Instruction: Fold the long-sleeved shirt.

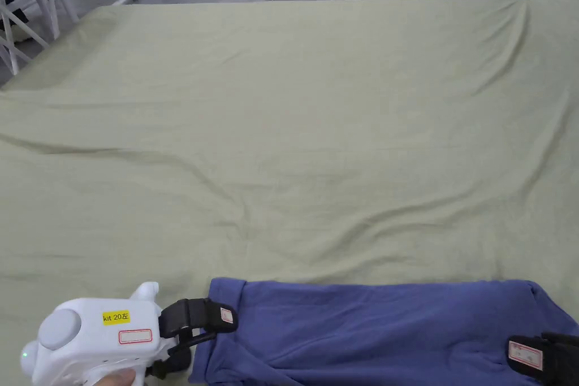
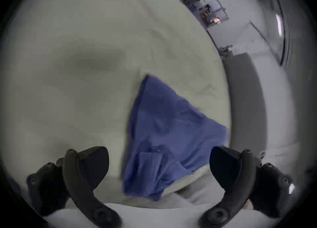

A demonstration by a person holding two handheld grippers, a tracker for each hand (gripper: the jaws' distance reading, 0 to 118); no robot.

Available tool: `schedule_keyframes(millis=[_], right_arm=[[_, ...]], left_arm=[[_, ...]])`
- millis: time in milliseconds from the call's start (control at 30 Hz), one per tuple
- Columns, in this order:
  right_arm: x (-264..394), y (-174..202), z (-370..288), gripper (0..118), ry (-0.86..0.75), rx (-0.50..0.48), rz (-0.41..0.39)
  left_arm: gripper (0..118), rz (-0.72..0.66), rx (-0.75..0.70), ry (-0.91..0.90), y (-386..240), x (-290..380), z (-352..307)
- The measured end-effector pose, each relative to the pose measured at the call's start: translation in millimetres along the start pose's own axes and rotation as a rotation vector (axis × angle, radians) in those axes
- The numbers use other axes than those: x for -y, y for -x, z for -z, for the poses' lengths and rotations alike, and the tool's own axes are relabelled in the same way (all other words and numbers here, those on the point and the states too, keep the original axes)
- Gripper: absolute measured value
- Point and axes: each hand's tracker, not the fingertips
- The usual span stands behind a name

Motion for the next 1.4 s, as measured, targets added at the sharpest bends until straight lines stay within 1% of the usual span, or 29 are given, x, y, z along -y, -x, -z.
schedule_keyframes(millis=[33,67,100,133,200,233,300,333,367,400,433,467,500,533,567,633,667,733,767,867,933,1000,1100,1133,1200,1267,1300,1367,1400], right_arm=[[-1,0,3,0,0.003,-0.031,0.003],[-1,0,6,0,0.005,-0.056,0.006],[-2,2,6,0,0.006,-0.083,0.002],[-2,3,10,0,0.005,-0.114,-0.002],[-2,4,17,0,0.010,-0.167,0.001],[-2,8,19,0,0.014,-0.191,0.001],[-4,11,27,0,0.011,-0.198,-0.006],[-6,14,30,0,0.010,-0.195,-0.011],[-7,18,33,0,0.011,-0.187,-0.014],[-10,20,36,0,0.016,-0.166,-0.017],[-11,22,38,0,0.021,-0.147,-0.018],[-12,23,39,0,0.025,-0.138,-0.018],[-13,25,39,0,0.027,-0.135,-0.020],[-14,25,39,0,0.028,-0.135,-0.021],[-14,25,39,0,0.029,-0.133,-0.021],[-14,29,39,0,0.030,-0.122,-0.016],[-15,29,39,0,0.028,-0.117,-0.011],[-17,29,39,0,0.027,-0.109,0.007],[-18,29,39,0,0.027,-0.107,0.012],[-23,29,40,0,0.025,-0.090,0.027],[-25,28,42,0,0.019,-0.066,0.029],[-28,29,42,0,0.011,-0.060,0.034],[-30,36,42,0,0.001,-0.063,0.043],[-31,39,43,0,-0.002,-0.063,0.040],[-31,43,45,0,-0.002,-0.052,0.023],[-30,45,48,0,0.001,-0.045,0.008],[-26,55,51,0,0.007,-0.040,0.000],[-23,57,52,0,0.019,-0.021,-0.006],[-22,57,53,0,0.026,-0.005,-0.008]], left_arm=[[118,-0.012,0.009,-0.031,2,-1,8],[118,0.017,0.020,-0.050,0,-4,11],[118,0.034,0.035,-0.028,-3,-7,14],[118,0.028,0.104,-0.029,-5,-13,10],[118,-0.021,0.197,-0.015,-4,-15,22],[118,-0.029,0.250,0.028,-15,-9,30],[118,-0.041,0.308,0.086,-37,3,52],[118,-0.017,0.246,0.063,-52,8,61],[112,0.006,0.226,0.068,-63,10,63],[77,0.045,0.216,0.089,-38,-26,63],[4,0.057,0.208,0.078,-38,-32,58],[3,0.045,0.192,0.045,-33,-38,52],[3,0.022,0.146,0.021,-24,-46,50],[3,-0.043,0.192,0.025,-19,-22,57],[3,-0.074,0.201,0.066,-10,-23,52],[3,-0.109,0.283,-0.005,6,-29,29],[3,-0.133,0.305,-0.029,5,-14,18],[3,-0.200,0.414,-0.093,20,-17,-12],[3,-0.211,0.434,-0.107,23,-18,-25],[3,-0.168,0.430,-0.163,16,-11,-64],[3,-0.194,0.465,-0.212,24,-17,-94],[3,-0.173,0.419,-0.263,29,-17,-122],[3,-0.195,0.366,-0.342,50,-22,-169],[3,-0.192,0.314,-0.388,54,-22,-187],[3,-0.183,0.204,-0.421,63,-28,-211],[3,-0.170,0.069,-0.463,52,-25,-225],[3,-0.150,0.017,-0.483,38,-21,-225],[3,-0.072,-0.033,-0.490,2,-14,-212],[3,-0.015,-0.048,-0.473,-26,-7,-198]])
